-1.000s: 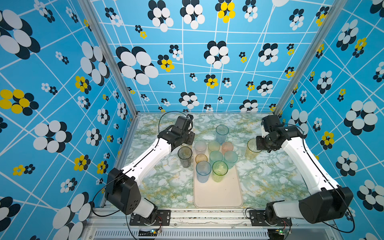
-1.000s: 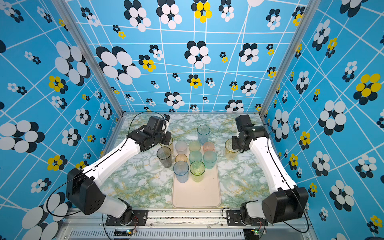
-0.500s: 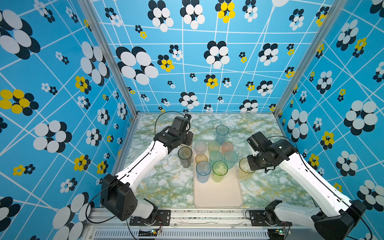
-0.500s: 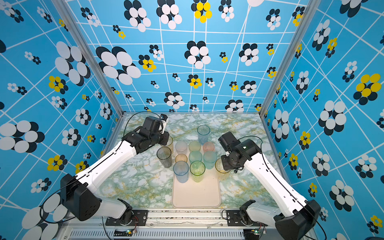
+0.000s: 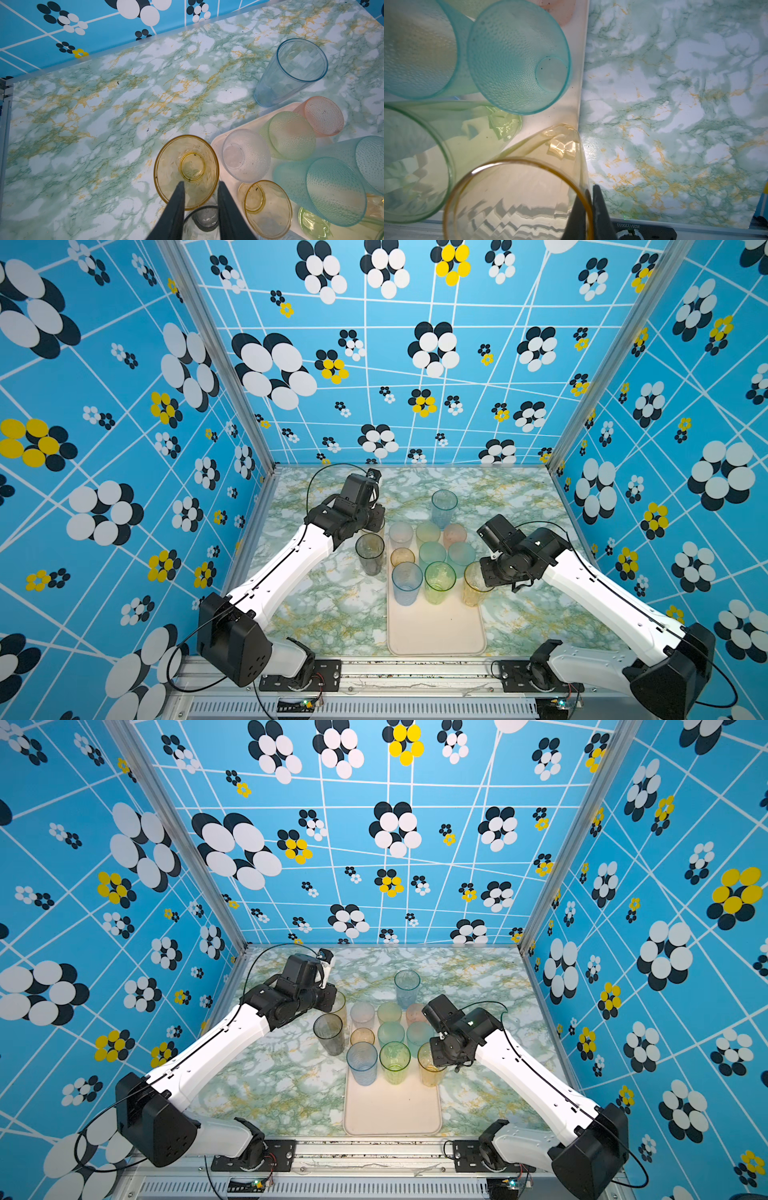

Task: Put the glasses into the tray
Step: 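Carry the amber cup over the tray's near end beside the green cup, then lower the amber cup onto the tray, open the right gripper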

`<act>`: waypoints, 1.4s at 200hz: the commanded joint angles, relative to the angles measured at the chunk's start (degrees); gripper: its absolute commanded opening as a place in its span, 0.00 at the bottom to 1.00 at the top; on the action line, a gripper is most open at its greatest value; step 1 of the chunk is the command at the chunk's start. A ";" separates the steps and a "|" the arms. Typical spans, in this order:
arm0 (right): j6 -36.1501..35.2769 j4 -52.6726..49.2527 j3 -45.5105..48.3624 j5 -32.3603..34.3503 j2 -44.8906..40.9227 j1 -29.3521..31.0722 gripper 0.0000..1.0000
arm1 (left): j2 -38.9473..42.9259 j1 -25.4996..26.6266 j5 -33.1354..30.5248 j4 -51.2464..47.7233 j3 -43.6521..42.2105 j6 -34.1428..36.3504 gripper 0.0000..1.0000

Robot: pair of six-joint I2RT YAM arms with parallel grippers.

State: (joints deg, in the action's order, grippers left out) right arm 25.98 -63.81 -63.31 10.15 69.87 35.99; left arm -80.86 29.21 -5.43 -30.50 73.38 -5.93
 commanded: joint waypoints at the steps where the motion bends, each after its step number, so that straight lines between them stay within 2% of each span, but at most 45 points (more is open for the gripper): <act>1: 1.70 3.46 1.15 -0.47 0.42 0.40 0.01 | 1.07 -0.56 -0.46 -1.36 -0.89 1.10 0.29; 196: 2.52 9.67 4.87 1.03 4.45 0.38 0.03 | 1.85 -1.44 -0.90 -2.55 -0.88 1.80 0.30; 280: 1.71 9.48 3.95 -0.10 5.02 0.40 0.20 | 1.76 -1.61 -1.16 -2.81 -0.98 1.72 0.31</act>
State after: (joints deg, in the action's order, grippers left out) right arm 27.70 -54.39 -59.77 10.33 74.94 35.99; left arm -80.64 28.08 -5.67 -32.01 73.30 -4.86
